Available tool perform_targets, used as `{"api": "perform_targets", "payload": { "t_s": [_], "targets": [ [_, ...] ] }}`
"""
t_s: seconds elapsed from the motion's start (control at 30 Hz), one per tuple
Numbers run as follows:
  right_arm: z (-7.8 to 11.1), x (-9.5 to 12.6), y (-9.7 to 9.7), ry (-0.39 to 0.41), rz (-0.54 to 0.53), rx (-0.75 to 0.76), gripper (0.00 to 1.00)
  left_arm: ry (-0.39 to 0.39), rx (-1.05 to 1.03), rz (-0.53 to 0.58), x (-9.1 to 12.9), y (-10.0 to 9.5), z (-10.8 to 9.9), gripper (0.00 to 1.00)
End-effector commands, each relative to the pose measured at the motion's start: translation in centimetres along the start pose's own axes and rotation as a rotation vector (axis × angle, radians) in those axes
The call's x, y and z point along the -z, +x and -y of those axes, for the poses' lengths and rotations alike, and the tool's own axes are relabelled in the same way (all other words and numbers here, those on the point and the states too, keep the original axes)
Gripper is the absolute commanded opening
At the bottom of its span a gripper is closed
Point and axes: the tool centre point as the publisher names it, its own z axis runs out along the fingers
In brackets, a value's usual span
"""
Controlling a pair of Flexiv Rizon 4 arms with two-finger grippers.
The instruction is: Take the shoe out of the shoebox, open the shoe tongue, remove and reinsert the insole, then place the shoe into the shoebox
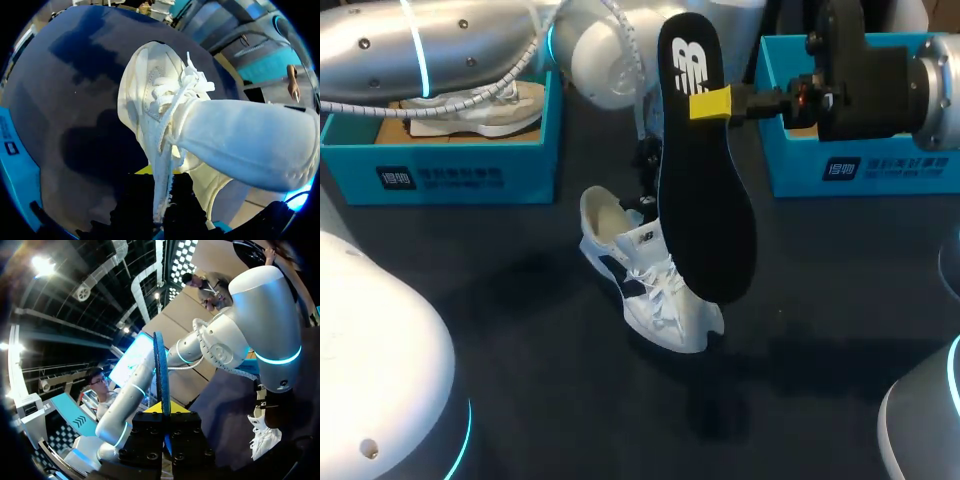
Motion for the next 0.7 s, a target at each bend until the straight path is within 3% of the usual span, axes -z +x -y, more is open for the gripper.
{"api": "perform_targets", "payload": {
  "t_s": [0.03, 0.07, 0.1, 0.13, 0.7],
  "targets": [
    [-0.05, -0.29, 0.01, 0.0, 0.003, -0.002, 0.0, -0.241, -0.042, 0.127, 0.01, 0.24, 0.56, 0.0],
    [-0.05, -0.29, 0.01, 0.0, 0.003, -0.002, 0.0, -0.245, 0.08, 0.147, -0.17, -0.05, 0.68, 0.0],
    [-0.05, -0.29, 0.01, 0.0, 0.003, -0.002, 0.0, -0.182, 0.147, 0.138, -0.22, -0.11, 0.68, 0.0],
    [-0.05, -0.29, 0.01, 0.0, 0.003, -0.002, 0.0, -0.191, 0.263, 0.157, -0.41, 0.02, 0.7, 0.0],
    [-0.05, -0.29, 0.01, 0.0, 0.003, -0.002, 0.0, -0.191, 0.263, 0.157, -0.41, 0.02, 0.7, 0.0]
  ]
}}
